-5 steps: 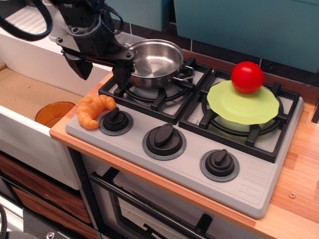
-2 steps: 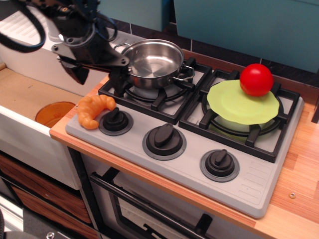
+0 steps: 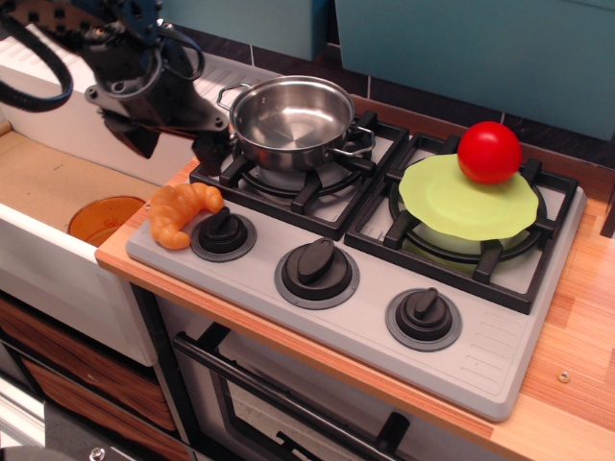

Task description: Put apple on plate and crossaint in pot or pan on stove

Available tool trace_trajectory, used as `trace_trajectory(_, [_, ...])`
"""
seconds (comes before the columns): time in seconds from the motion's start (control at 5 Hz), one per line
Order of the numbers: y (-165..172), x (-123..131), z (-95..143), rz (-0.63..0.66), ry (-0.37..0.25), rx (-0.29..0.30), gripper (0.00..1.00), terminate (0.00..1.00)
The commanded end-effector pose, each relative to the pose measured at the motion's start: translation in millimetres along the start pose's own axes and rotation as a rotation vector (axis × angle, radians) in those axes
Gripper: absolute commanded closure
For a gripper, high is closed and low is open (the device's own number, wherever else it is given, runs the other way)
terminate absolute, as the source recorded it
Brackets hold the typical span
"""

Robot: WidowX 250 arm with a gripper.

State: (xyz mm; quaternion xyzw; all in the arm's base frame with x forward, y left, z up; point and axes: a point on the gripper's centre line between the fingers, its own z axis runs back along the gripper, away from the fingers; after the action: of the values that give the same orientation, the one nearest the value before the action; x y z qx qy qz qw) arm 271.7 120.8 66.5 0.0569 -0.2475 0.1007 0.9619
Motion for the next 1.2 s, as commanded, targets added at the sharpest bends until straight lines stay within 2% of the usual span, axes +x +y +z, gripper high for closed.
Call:
trace_trajectory(0.0, [8,-6,-12,-0.013,-0.051,-0.002,0.00,0.00])
trace_trajectory(0.4, [8,-21,-25,0.002,-0.065,-0.005,0.00,0.00])
trace_trajectory(1.0, [0,-33,-31,0.030,-0.043,-0.006,0.00,0.00])
